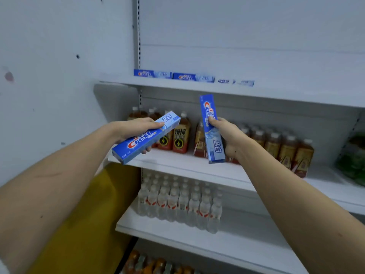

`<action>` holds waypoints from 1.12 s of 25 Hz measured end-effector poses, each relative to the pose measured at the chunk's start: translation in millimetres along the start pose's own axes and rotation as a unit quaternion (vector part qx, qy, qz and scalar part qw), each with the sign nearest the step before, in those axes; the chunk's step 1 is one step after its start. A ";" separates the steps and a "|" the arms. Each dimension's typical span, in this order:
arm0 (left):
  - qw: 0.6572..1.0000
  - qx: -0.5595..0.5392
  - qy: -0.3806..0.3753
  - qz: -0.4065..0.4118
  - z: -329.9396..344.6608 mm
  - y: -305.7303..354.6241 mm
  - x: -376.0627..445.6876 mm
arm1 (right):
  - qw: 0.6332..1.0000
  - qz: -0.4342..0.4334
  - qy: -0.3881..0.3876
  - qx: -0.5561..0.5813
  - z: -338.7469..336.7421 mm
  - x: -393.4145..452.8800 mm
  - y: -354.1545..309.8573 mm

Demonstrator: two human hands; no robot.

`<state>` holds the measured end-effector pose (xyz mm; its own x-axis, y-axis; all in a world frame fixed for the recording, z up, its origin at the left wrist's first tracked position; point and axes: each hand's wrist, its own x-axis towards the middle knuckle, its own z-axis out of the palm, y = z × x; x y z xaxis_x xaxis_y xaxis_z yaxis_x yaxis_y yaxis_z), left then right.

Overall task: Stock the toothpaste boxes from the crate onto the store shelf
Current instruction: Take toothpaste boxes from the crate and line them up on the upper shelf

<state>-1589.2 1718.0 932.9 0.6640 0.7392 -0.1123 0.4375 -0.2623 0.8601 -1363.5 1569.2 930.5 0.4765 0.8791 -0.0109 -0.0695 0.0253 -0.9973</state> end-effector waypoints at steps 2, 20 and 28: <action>0.999 0.000 0.017 0.029 -12.9 25.1 1.9 | 0.998 -0.013 -0.002 -0.057 -3.1 -1.9 -26.3; 0.969 0.119 0.166 0.140 -49.5 157.4 59.3 | 0.963 -0.184 0.010 -0.197 -42.4 81.7 -139.7; 0.924 0.241 0.217 0.201 -125.3 158.5 138.2 | 0.977 -0.152 0.054 -0.142 -8.7 159.9 -171.9</action>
<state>-1504.0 1856.2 1116.0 0.5721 0.6741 0.4673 0.4976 -0.7381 0.4556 -1267.8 1701.3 1099.5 0.5273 0.7960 0.2972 0.3281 0.1319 -0.9354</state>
